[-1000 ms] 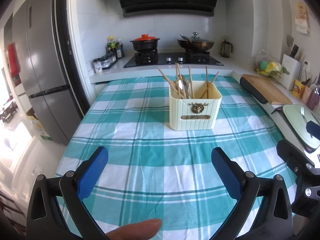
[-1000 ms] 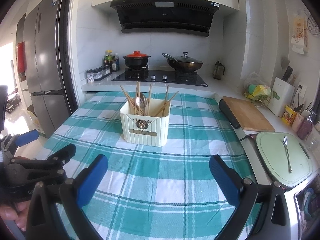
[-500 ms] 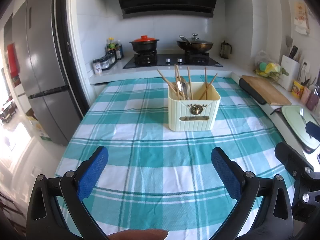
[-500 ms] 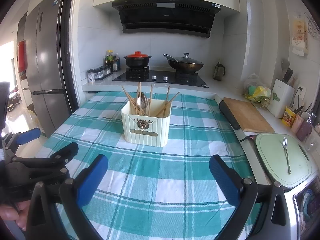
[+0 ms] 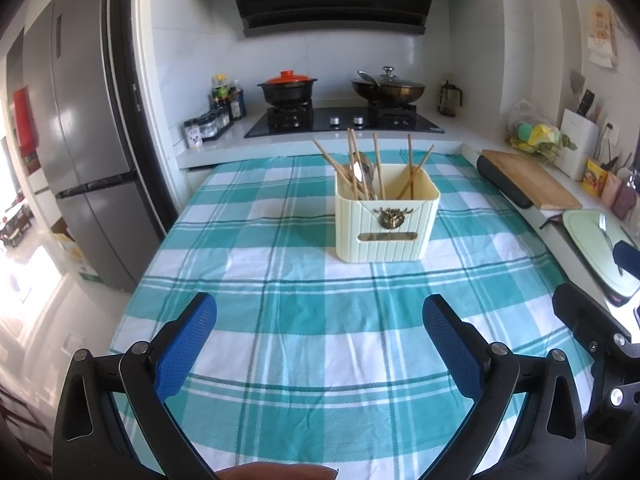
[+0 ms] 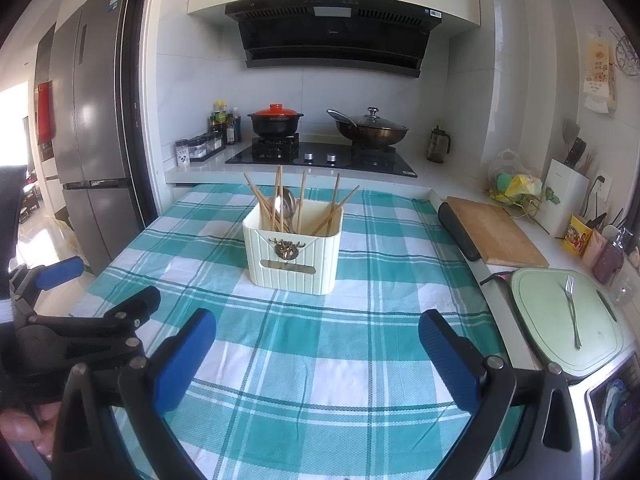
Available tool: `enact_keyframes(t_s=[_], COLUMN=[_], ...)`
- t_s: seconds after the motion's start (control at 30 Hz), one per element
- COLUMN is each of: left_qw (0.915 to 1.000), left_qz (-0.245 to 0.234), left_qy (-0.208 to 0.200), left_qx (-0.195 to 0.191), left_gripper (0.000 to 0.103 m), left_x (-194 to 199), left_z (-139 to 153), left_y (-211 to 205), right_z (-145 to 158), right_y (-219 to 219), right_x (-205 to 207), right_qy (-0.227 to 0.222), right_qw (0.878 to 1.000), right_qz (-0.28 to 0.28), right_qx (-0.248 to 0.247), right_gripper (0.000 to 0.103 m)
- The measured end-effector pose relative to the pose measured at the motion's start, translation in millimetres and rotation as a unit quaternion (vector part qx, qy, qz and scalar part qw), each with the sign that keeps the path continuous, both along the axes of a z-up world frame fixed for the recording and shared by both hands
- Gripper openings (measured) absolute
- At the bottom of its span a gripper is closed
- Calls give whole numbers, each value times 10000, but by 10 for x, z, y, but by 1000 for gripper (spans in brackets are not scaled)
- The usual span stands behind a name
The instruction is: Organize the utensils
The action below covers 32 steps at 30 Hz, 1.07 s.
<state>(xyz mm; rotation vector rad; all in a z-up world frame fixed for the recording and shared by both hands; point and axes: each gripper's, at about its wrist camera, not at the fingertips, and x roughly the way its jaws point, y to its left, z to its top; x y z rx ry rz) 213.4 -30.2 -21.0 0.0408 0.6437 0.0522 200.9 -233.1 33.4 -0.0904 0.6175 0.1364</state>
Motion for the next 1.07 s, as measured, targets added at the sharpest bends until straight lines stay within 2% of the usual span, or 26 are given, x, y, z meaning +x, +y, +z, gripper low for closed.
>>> enact_keyframes(t_s=[1.07], left_qw=[10000], left_qz=[-30], left_qy=[-3], left_qx=[2], left_gripper=[103], left_x=[-18], left_z=[7], left_y=[6], right_z=[26], right_y=[-56], right_x=[-20], right_qy=[-10], right_qw=[10000], right_qz=[-51], right_qx=[52], right_gripper=[103])
